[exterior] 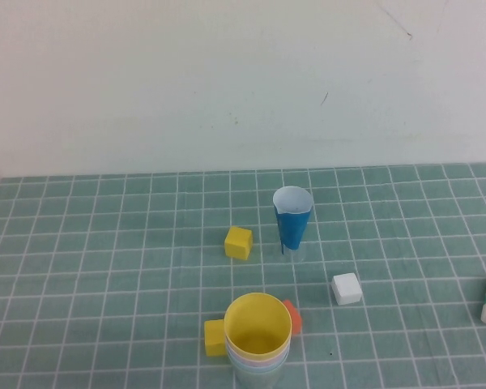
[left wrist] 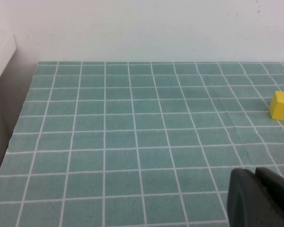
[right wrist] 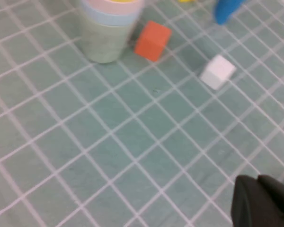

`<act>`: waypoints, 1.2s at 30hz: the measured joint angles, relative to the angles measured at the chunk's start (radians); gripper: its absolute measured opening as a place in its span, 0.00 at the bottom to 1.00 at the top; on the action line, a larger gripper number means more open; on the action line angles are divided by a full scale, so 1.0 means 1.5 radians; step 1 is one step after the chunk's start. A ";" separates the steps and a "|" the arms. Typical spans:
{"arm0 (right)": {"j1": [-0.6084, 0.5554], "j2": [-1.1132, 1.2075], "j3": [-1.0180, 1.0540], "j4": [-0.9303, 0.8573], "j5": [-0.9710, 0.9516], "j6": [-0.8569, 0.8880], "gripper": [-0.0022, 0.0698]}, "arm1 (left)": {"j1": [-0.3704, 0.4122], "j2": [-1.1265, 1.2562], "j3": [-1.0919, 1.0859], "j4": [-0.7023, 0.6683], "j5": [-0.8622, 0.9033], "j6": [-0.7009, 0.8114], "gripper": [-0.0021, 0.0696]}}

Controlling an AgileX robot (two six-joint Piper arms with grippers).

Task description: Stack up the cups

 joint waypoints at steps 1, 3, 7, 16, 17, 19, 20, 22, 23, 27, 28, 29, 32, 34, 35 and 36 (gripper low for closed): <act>-0.019 -0.001 0.000 -0.001 0.000 0.000 0.03 | 0.000 0.000 0.000 0.000 0.000 0.000 0.03; -0.061 -0.012 0.000 -0.001 0.000 0.000 0.03 | 0.000 0.000 0.000 0.000 0.000 0.000 0.03; -0.180 -0.059 0.013 -0.006 -0.032 -0.018 0.03 | 0.000 0.000 0.000 0.000 0.000 0.000 0.03; -0.424 -0.219 0.145 -0.008 -0.224 -0.038 0.03 | 0.000 0.000 0.000 0.000 0.000 0.001 0.03; -0.441 -0.231 0.166 -0.008 -0.237 -0.038 0.03 | 0.000 0.000 0.000 0.000 0.000 0.001 0.03; -0.466 -0.263 0.203 -0.008 -0.253 -0.040 0.03 | 0.000 0.000 0.000 0.000 0.000 0.001 0.03; -0.473 -0.279 0.211 -0.008 -0.249 -0.040 0.03 | 0.000 0.000 0.000 0.000 0.000 0.001 0.03; -0.484 -0.305 0.216 -0.007 -0.207 -0.039 0.03 | 0.000 0.000 0.000 0.000 0.000 0.001 0.03; -0.487 -0.310 0.218 -0.007 -0.187 -0.039 0.03 | 0.000 0.000 0.000 0.000 0.000 0.001 0.03; -0.490 -0.315 0.218 -0.006 -0.161 -0.036 0.03 | 0.000 0.000 0.000 0.000 0.000 0.001 0.03; -0.490 -0.315 0.218 -0.003 -0.160 -0.032 0.03 | 0.000 0.000 0.000 0.000 0.000 0.001 0.03; -0.490 -0.315 0.218 0.001 -0.158 -0.026 0.03 | 0.000 0.000 0.000 0.000 0.000 0.001 0.03; -0.490 -0.315 0.217 0.010 -0.154 -0.018 0.03 | 0.000 0.000 0.000 0.000 0.000 0.001 0.03; -0.490 -0.315 0.217 0.013 -0.154 -0.018 0.03 | 0.000 0.000 0.000 0.000 0.000 0.001 0.03; -0.490 -0.315 0.217 0.015 -0.154 -0.018 0.03 | 0.000 0.000 0.000 0.000 0.000 0.001 0.03; -0.490 -0.315 0.217 0.016 -0.154 -0.018 0.03 | 0.000 0.000 0.000 0.000 0.000 0.001 0.03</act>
